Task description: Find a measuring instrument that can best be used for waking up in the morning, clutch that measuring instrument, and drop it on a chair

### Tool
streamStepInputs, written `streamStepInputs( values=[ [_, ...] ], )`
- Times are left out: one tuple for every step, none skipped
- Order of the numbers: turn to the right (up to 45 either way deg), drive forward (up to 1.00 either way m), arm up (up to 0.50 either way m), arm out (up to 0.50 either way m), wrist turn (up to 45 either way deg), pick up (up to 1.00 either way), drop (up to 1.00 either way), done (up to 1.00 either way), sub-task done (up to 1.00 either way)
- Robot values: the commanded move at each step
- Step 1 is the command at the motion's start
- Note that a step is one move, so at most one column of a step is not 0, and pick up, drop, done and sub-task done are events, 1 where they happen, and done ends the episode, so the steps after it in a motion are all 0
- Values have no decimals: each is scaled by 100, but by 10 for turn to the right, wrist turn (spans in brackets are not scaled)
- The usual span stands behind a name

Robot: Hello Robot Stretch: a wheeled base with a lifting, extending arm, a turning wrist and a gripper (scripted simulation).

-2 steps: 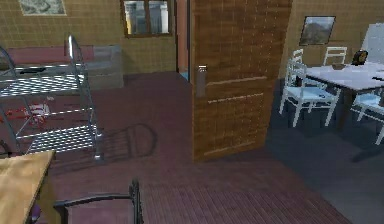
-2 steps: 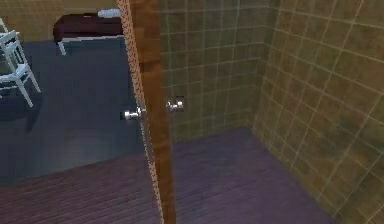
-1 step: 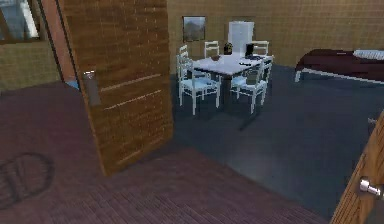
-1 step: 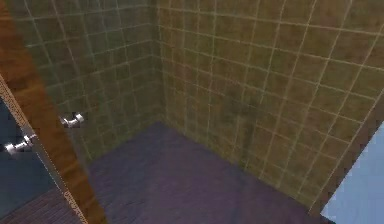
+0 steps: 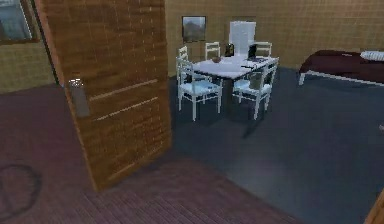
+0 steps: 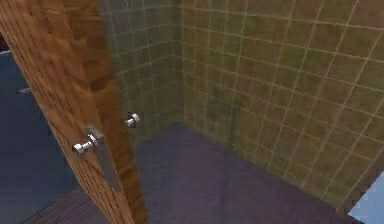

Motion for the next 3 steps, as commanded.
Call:
streamStepInputs(
  values=[
    [0, 100, 0, 0, 0, 0, 0, 0, 0],
    [0, 100, 0, 0, 0, 0, 0, 0, 0],
    [30, 0, 0, 0, 0, 0, 0, 0, 0]
  ],
)
